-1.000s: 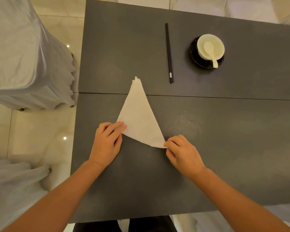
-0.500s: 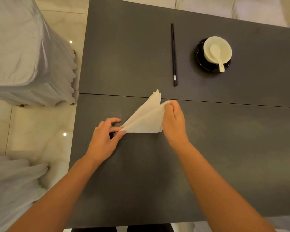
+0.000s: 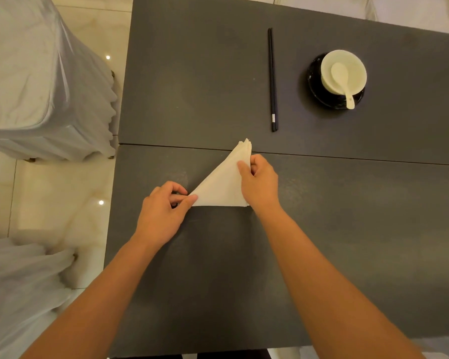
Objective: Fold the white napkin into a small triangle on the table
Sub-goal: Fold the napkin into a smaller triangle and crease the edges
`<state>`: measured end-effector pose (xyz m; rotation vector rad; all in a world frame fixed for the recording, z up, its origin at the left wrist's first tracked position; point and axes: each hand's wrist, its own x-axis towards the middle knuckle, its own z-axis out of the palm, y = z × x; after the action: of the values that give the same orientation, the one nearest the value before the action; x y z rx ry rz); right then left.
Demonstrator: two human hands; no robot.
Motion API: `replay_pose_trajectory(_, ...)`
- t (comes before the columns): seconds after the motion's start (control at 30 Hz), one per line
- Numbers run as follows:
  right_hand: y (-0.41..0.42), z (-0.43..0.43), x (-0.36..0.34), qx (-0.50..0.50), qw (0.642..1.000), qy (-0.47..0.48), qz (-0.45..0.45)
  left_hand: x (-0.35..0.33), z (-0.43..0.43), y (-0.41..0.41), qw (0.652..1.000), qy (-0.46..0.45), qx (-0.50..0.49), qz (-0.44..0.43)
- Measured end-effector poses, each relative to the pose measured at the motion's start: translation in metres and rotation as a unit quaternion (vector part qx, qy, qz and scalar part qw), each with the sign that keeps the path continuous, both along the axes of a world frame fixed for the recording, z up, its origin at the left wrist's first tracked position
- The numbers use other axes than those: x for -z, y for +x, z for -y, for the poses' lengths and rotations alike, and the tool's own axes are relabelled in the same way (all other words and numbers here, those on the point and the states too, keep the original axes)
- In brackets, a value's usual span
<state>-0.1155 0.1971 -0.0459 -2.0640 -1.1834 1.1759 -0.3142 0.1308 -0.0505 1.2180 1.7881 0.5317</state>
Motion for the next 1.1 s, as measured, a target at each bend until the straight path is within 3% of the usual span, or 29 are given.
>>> replay_pose_trajectory(0.3, -0.013, -0.005, 0.006, -0.009, 0.997, 0.015, 0.076, -0.006, -0.006, 0.009, 0.998, -0.039, -0.033, -0.036)
replay_pose_trajectory(0.43, -0.016, -0.004, -0.005, 0.043, 0.998, 0.004, 0.042, -0.009, -0.010, 0.010, 0.997, -0.058, -0.042, -0.040)
replay_pose_trajectory(0.47, -0.016, 0.001, -0.008, 0.032, 0.994, 0.041, 0.096, -0.010, -0.010, 0.010, 0.997, -0.059, -0.042, -0.040)
replay_pose_trajectory(0.53, -0.022, 0.021, -0.013, -0.065, 0.955, 0.170, 0.235, -0.009, -0.007, 0.012, 0.997, -0.042, -0.037, -0.049)
replay_pose_trajectory(0.57, -0.026, 0.035, -0.013, -0.154, 0.931, 0.218, 0.250, -0.009, -0.006, 0.013, 0.998, -0.029, -0.035, -0.053)
replay_pose_trajectory(0.67, -0.027, 0.069, 0.004, -0.395, 0.865, 0.178, 0.253, -0.010, 0.001, 0.015, 0.999, 0.001, -0.023, -0.042)
replay_pose_trajectory(0.73, -0.020, 0.076, 0.021, -0.433, 0.838, 0.146, 0.298, -0.012, 0.009, 0.015, 0.997, 0.060, -0.019, -0.041)
replay_pose_trajectory(0.8, -0.017, 0.075, 0.029, -0.436, 0.829, 0.144, 0.320, -0.012, 0.020, 0.015, 0.974, 0.180, 0.038, -0.136)
replay_pose_trajectory(0.87, -0.019, 0.075, 0.034, -0.434, 0.827, 0.148, 0.325, -0.009, 0.033, 0.017, 0.931, 0.240, 0.128, -0.244)
replay_pose_trajectory(0.97, -0.020, 0.078, 0.036, -0.442, 0.819, 0.144, 0.336, -0.002, 0.053, 0.024, 0.903, 0.167, 0.218, -0.330)
replay_pose_trajectory(1.1, -0.023, 0.077, 0.031, -0.437, 0.821, 0.123, 0.347, 0.005, 0.058, 0.025, 0.888, 0.082, 0.270, -0.363)
